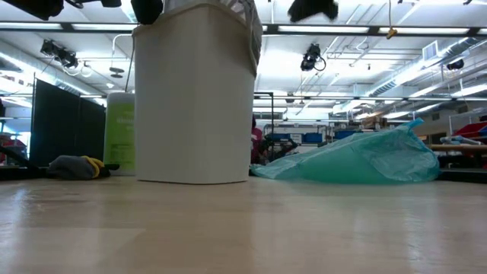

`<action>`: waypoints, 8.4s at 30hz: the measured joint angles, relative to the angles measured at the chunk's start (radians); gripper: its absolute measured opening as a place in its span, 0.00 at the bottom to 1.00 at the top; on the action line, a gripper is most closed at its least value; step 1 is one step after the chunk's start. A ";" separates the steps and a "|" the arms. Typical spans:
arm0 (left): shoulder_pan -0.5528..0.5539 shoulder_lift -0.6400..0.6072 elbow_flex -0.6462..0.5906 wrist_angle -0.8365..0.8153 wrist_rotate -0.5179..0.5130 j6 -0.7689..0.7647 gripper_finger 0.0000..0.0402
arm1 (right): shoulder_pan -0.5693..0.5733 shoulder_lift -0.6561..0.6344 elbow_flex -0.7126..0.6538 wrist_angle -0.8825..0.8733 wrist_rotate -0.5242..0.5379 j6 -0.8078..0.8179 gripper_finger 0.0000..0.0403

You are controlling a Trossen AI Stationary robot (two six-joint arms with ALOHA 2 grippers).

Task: Place trash/remove bag and relplace
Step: Remove the light blue trash bag from the trash bin

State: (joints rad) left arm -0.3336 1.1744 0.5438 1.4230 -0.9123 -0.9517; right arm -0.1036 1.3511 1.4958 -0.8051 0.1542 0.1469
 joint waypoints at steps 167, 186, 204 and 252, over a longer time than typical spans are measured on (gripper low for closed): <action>-0.282 -0.004 0.053 -0.624 0.296 -0.471 0.40 | 0.037 -0.062 -0.448 0.851 -0.125 0.084 0.11; -0.338 -0.004 0.052 -0.758 0.368 -0.571 0.40 | -0.014 0.072 -0.447 0.952 -0.178 0.197 0.48; -0.441 -0.003 0.057 -0.773 -0.127 -0.320 0.39 | 0.064 0.061 -0.447 0.896 -0.304 0.125 0.35; -0.606 -0.144 0.364 -1.036 -0.661 1.063 0.20 | 0.177 0.251 0.143 0.490 0.375 -0.128 0.32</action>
State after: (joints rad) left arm -0.9396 1.0300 0.9073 0.3868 -1.5733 0.1112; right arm 0.0738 1.6016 1.6390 -0.3150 0.5292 0.0191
